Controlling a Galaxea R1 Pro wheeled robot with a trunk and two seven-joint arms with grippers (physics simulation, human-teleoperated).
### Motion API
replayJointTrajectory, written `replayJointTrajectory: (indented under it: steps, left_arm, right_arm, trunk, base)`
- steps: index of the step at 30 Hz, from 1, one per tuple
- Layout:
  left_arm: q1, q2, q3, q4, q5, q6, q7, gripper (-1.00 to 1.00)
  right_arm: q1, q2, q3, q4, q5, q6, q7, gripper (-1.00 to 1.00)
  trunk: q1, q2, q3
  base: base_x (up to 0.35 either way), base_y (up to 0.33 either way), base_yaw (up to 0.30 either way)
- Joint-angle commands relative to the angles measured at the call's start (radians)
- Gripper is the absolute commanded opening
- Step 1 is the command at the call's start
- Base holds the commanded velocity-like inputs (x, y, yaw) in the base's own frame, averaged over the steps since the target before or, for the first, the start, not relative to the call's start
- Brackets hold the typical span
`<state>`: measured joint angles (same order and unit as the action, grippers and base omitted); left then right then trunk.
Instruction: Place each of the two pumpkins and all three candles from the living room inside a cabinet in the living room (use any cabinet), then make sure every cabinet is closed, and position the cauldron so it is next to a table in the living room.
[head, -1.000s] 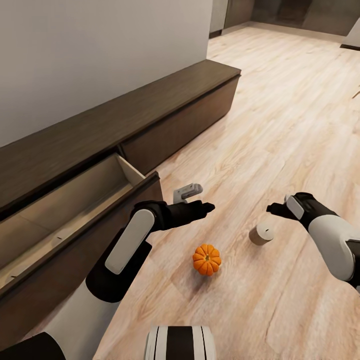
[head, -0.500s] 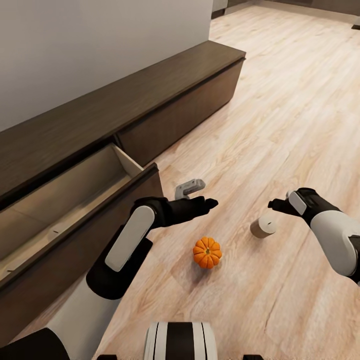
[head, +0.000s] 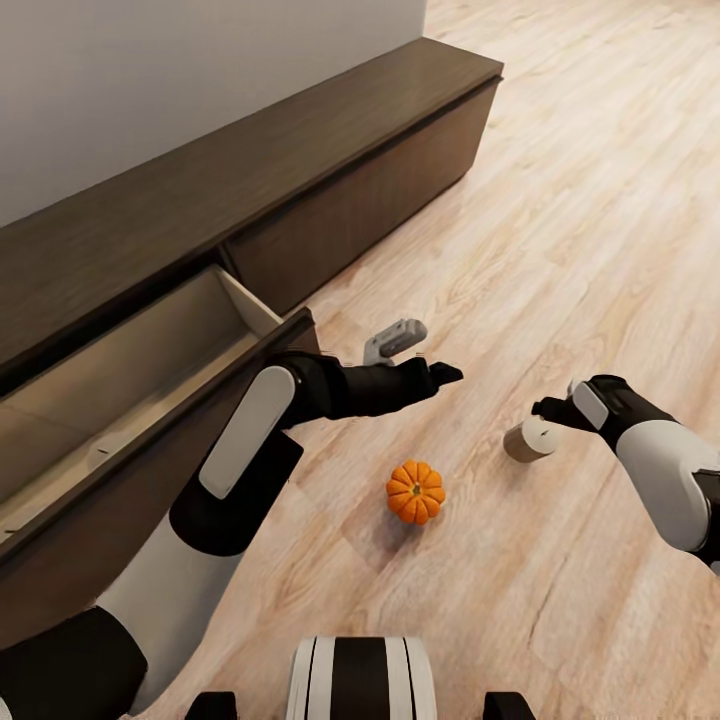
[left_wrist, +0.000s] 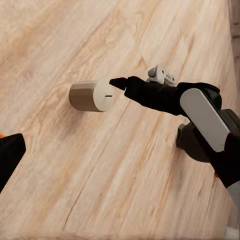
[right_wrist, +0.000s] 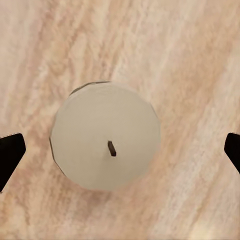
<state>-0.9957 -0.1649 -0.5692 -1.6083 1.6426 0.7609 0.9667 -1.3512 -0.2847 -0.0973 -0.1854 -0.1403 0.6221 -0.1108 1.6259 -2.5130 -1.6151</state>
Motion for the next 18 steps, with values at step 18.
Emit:
replayJointTrajectory:
  steps: [18]
  left_arm:
    - [0.039,0.01,0.004,-0.001,0.02,-0.001,0.014,1.0]
  right_arm:
    - [-0.037,0.023,-0.004,-0.004,-0.011,0.043,-0.008,1.0]
  trunk:
    - [0.002,-0.001,-0.02]
  base:
    - [0.0,0.0,0.0]
